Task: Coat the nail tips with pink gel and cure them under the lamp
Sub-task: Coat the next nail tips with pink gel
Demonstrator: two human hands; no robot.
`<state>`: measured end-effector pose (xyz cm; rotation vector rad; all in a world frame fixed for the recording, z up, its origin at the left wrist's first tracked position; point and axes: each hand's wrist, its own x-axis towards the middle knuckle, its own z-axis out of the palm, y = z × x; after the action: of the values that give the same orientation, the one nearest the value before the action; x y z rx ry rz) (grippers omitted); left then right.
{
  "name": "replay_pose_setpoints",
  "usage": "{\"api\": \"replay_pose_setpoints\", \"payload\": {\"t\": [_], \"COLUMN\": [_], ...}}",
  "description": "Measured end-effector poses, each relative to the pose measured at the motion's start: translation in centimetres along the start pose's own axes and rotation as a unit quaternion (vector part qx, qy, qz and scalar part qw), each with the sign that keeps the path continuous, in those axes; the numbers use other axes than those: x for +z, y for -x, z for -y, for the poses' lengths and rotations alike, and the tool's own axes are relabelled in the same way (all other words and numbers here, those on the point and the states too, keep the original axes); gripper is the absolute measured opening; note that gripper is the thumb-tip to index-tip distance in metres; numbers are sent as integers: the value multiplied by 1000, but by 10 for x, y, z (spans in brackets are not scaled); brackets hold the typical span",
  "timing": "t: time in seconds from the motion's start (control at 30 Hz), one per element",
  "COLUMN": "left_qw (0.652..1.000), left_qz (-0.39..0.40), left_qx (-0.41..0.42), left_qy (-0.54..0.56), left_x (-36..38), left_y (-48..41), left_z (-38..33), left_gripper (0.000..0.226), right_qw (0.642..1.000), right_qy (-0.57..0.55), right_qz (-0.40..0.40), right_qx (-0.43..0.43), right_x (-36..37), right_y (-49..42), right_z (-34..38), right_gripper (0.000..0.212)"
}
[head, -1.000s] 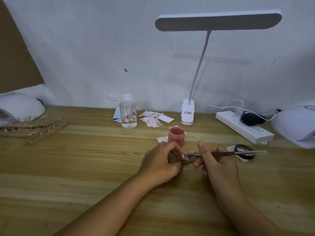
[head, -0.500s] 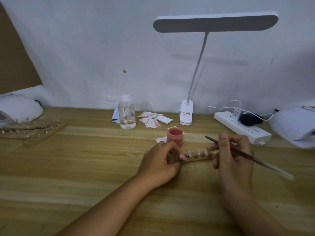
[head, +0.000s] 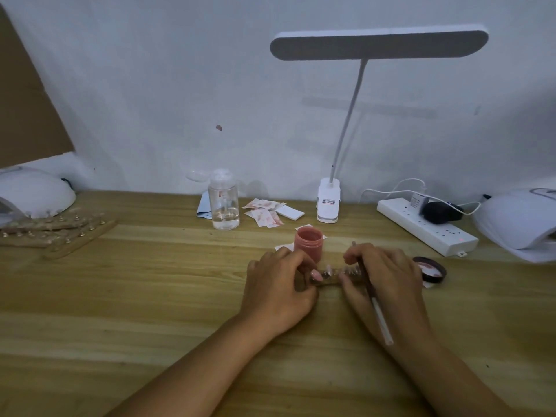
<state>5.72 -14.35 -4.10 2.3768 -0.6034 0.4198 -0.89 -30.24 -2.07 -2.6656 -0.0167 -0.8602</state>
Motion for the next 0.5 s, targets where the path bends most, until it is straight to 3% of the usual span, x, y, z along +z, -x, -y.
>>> {"api": "replay_pose_setpoints", "payload": {"t": [0.5], "left_qw": [997], "left_qz": [-19], "left_qx": [2], "left_qy": [-72], "left_x": [-4], "left_y": [-4], "left_z": [7], "left_gripper": [19], "right_qw": [998], "right_qy": [-1], "right_qz": [-31], "right_qx": [-61], "right_x": [9], "right_y": [1], "right_z": [-4], "right_gripper": [32]}}
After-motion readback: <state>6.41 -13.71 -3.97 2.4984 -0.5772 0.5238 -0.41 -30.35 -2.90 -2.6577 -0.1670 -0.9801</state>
